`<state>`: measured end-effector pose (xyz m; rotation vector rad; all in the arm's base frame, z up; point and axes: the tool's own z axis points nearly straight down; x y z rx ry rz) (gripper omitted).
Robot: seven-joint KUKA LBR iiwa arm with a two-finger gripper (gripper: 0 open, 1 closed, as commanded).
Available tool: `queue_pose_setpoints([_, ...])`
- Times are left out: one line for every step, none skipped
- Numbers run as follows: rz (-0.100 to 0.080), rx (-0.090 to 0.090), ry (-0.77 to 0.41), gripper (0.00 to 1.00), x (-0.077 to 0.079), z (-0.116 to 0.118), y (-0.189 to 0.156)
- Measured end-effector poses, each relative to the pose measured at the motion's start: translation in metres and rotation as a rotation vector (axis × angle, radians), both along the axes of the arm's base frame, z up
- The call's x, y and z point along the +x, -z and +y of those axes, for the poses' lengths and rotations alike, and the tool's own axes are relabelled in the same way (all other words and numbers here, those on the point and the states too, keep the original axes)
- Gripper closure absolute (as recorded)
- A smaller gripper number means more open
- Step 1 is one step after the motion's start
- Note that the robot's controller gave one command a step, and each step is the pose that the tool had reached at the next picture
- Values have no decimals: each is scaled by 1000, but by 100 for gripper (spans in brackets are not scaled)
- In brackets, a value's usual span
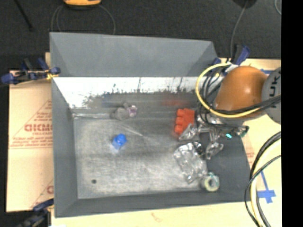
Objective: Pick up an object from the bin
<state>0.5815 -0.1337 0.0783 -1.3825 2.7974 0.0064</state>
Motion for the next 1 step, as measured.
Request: queue_pose_setpoints([1,-4,1,100,0,-2,0])
